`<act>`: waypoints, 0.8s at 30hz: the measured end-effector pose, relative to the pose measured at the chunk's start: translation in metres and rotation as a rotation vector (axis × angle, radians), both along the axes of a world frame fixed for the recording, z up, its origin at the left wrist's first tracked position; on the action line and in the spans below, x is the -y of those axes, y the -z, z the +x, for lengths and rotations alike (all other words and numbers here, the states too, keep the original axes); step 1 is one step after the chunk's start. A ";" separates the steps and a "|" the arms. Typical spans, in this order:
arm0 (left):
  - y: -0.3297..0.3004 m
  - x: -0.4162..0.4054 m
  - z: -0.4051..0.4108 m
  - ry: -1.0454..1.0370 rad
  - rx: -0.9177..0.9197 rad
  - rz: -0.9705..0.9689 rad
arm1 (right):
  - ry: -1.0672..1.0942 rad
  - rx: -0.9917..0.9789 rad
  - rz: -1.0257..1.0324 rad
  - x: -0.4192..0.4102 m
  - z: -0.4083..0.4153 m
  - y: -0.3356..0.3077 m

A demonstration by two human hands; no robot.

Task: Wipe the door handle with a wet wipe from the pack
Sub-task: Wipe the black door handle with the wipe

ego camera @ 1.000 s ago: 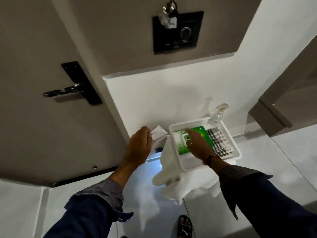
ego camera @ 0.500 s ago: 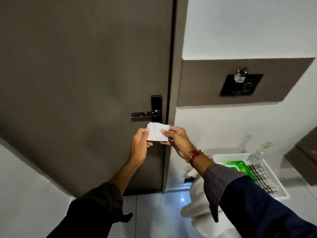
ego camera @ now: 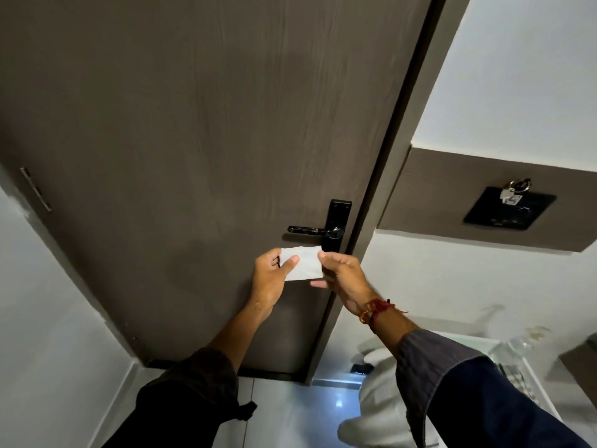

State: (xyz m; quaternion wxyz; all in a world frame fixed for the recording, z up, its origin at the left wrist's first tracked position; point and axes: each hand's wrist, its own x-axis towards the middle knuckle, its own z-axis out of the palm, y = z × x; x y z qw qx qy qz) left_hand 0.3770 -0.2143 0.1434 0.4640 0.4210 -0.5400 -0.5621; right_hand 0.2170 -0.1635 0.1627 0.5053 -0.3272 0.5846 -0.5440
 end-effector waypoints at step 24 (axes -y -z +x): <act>0.029 0.020 -0.084 -0.801 0.409 -0.067 | -0.220 -1.779 -0.869 0.059 -0.119 -0.044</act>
